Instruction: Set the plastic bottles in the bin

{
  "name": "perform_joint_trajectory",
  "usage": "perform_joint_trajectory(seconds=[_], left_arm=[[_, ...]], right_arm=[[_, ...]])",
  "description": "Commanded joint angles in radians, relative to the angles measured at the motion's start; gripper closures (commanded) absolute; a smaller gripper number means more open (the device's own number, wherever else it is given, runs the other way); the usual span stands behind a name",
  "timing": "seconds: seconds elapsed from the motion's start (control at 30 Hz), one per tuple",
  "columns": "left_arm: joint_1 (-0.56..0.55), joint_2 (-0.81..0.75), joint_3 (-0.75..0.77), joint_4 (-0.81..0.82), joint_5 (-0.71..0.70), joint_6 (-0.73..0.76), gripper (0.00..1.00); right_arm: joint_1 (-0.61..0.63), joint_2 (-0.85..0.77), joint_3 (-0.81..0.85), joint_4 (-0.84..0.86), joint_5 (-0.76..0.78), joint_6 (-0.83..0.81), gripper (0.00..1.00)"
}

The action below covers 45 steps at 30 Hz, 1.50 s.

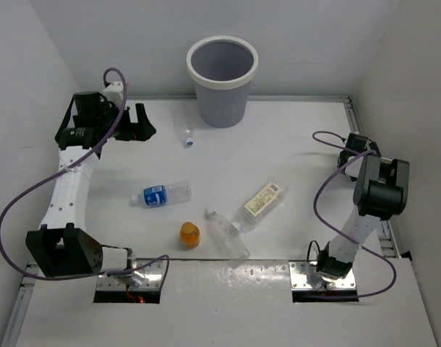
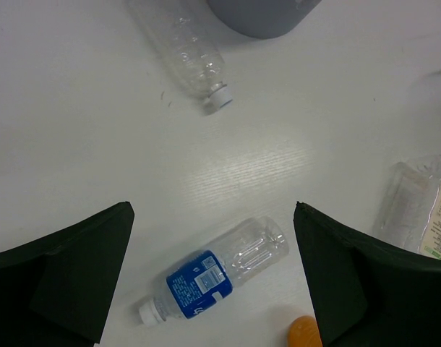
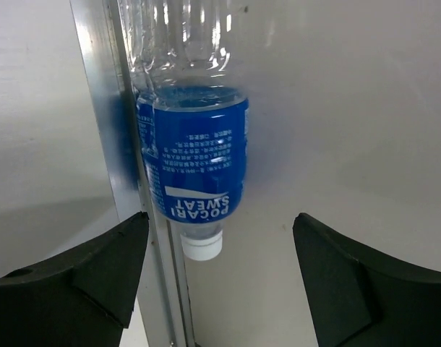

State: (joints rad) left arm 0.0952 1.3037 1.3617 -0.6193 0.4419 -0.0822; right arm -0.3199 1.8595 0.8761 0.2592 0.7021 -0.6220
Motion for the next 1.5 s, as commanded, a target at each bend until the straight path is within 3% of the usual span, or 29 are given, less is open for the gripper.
perform_joint_trajectory(seconds=[0.0, 0.37, 0.53, 1.03, 1.13, 1.17, 1.3, 1.47], left_arm=[[0.009, 0.017, 0.0, 0.032, 0.029, 0.01, 0.0], [0.009, 0.026, 0.0, 0.032, 0.049, 0.001, 0.0], [0.009, 0.035, 0.0, 0.032, 0.049, 0.001, 0.0], [0.009, 0.054, 0.01, 0.032, 0.067, 0.001, 0.0], [0.009, 0.054, 0.01, 0.032, 0.067, 0.001, 0.0], [0.009, 0.054, 0.01, 0.032, 0.076, 0.001, 0.0], [0.009, 0.054, 0.01, 0.032, 0.086, 0.019, 0.0], [0.021, 0.019, 0.01, 0.032, 0.095, 0.065, 0.0]], right_arm=[[-0.01, 0.04, 0.047, 0.095, 0.017, -0.022, 0.2], [-0.024, 0.171, 0.093, 0.219, 0.03, -0.113, 0.24], [-0.039, 0.234, 0.11, 0.382, 0.039, -0.22, 0.24], [-0.071, 0.328, 0.158, 0.393, 0.063, -0.266, 0.19], [-0.08, 0.326, 0.175, 0.385, 0.06, -0.271, 0.32], [-0.081, 0.322, 0.179, 0.379, 0.06, -0.272, 0.41], [-0.068, 0.293, 0.175, 0.367, 0.053, -0.269, 0.62], [-0.001, 0.13, 0.048, 0.302, 0.005, -0.214, 0.8]])
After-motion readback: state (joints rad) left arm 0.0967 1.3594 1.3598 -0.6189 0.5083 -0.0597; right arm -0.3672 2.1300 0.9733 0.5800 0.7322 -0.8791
